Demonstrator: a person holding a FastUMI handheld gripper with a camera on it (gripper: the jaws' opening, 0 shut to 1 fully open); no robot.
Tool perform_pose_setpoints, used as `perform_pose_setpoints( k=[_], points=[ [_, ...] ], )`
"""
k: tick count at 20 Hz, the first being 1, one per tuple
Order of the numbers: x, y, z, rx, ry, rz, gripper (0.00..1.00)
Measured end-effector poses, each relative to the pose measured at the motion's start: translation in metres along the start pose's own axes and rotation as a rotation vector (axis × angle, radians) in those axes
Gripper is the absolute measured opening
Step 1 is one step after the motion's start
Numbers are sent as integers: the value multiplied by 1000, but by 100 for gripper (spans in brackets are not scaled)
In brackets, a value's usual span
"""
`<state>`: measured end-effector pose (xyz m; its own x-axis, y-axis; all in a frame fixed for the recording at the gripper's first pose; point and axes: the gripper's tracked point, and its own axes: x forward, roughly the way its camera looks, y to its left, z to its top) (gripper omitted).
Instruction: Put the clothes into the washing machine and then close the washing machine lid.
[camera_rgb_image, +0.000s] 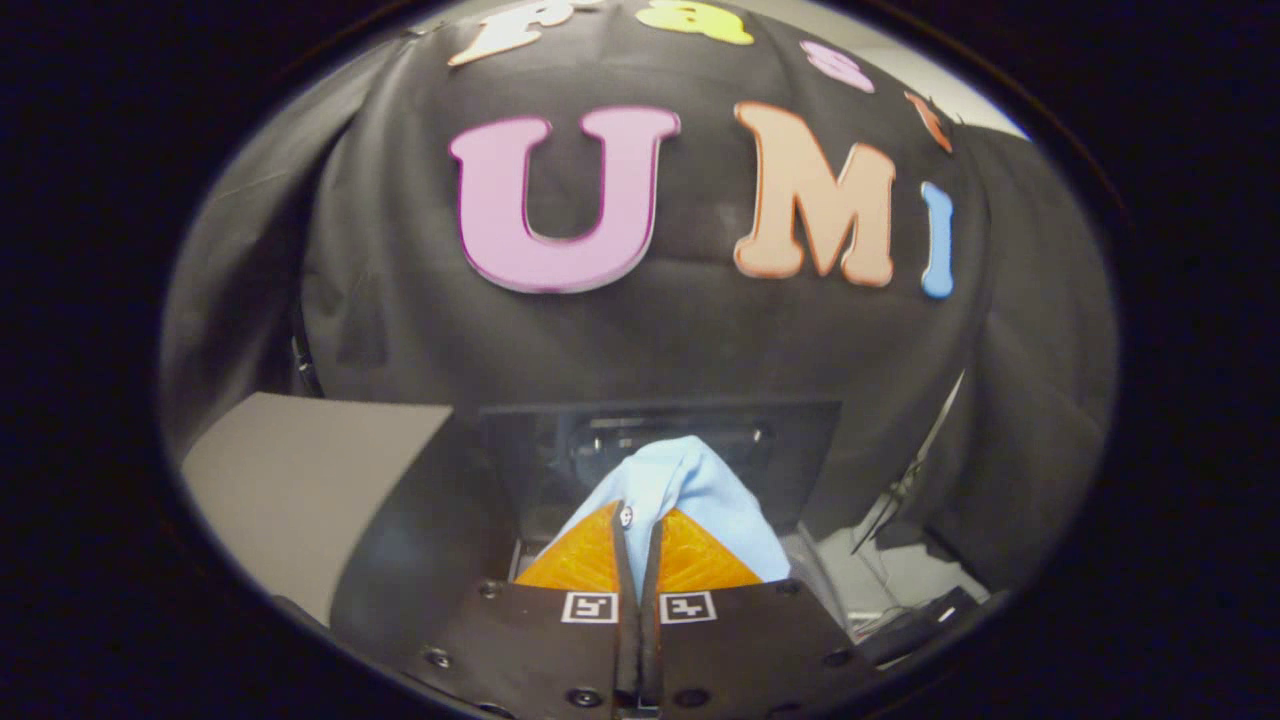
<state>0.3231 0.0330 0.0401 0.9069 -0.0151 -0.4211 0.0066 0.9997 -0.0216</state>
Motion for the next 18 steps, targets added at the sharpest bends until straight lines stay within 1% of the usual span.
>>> perform_pose_setpoints(
  k=[2,6,7,9,11,12,13,18],
  points=[
    [19,-14,-31,14,46,-12,1],
    [37,-29,-59,46,61,-26,1],
    [42,-33,-62,35,63,-32,5],
    [45,-38,-72,-1,73,-47,8],
    [50,-44,-80,-28,72,-64,9],
    [49,-48,-81,-40,66,-82,16],
    [47,-49,-83,-46,61,-77,21],
    [37,-58,-54,-54,-29,-104,77]
  ],
)
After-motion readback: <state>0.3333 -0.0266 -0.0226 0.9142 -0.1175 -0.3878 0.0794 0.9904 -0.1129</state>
